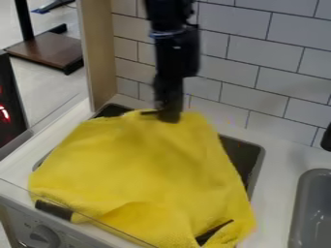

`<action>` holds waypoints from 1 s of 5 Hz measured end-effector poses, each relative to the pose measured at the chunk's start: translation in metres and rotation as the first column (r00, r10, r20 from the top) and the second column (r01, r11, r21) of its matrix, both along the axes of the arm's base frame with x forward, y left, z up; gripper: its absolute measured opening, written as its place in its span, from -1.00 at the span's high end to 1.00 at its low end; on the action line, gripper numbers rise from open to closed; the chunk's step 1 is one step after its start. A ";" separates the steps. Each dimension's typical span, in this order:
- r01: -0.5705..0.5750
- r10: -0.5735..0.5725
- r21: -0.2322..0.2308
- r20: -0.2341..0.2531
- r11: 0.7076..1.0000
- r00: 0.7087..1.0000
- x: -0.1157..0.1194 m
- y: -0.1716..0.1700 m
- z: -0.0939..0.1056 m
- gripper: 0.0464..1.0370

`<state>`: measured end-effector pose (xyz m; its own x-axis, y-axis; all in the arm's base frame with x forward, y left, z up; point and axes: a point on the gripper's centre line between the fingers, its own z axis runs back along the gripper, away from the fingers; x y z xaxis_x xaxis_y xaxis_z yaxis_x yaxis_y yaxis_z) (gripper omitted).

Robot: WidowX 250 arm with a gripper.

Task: Fold the cloth from the right to the center

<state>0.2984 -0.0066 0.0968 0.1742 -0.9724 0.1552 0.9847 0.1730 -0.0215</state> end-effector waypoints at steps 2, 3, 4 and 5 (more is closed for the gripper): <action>0.055 -0.055 0.044 0.016 0.998 0.998 -0.043 0.039 -0.013 0.99; 0.131 -0.132 0.061 0.014 0.990 0.991 -0.053 0.040 -0.031 0.99; 0.164 -0.165 0.080 0.009 0.983 0.986 -0.054 0.042 -0.052 0.99; 0.161 -0.160 0.097 -0.017 0.982 0.987 -0.053 0.046 -0.066 0.94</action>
